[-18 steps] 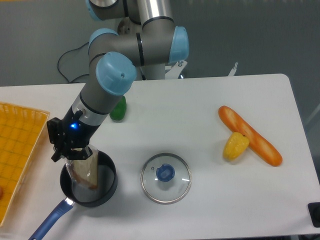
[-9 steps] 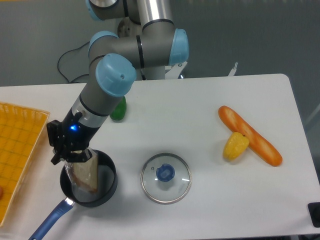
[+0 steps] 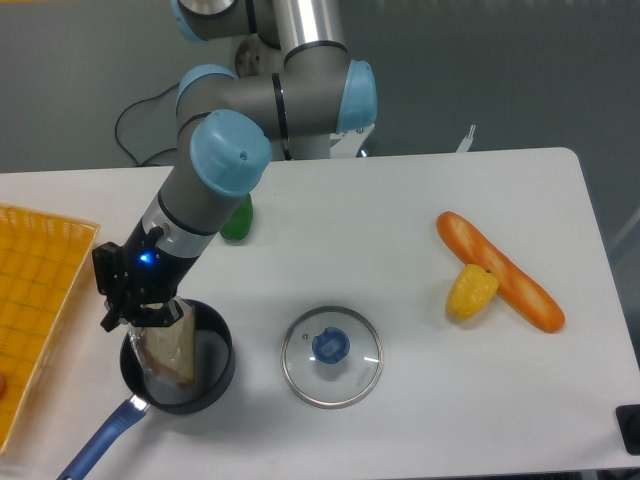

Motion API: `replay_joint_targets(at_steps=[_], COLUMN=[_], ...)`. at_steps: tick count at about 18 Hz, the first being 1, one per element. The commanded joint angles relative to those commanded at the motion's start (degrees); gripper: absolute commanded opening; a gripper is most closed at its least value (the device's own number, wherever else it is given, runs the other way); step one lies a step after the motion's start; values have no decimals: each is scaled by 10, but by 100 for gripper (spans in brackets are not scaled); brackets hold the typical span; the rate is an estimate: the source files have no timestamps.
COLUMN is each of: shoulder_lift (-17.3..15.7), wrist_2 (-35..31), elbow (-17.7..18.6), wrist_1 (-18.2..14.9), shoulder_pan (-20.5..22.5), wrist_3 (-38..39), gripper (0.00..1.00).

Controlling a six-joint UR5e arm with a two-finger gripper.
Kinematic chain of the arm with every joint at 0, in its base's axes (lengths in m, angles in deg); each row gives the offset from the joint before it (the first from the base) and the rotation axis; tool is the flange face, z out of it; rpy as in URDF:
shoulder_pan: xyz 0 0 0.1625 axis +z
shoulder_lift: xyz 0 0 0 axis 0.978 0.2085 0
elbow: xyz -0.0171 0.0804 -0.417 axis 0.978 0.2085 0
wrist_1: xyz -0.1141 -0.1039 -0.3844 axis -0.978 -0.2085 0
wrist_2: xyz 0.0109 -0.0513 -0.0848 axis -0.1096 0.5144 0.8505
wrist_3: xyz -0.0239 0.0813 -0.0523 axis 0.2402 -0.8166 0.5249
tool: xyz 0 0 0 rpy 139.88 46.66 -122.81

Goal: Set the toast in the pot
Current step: 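Lower the toast upright into the saucepan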

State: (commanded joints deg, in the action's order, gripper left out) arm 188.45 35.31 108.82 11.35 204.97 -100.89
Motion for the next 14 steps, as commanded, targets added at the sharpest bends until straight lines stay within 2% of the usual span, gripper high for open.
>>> replay_joint_targets(at_steps=[14], shoulder_lift=[5], wrist_2=[-4], elbow=[7], wrist_1=[0], shoulder_pan=[-5], wrist_3=[-28], gripper=[0])
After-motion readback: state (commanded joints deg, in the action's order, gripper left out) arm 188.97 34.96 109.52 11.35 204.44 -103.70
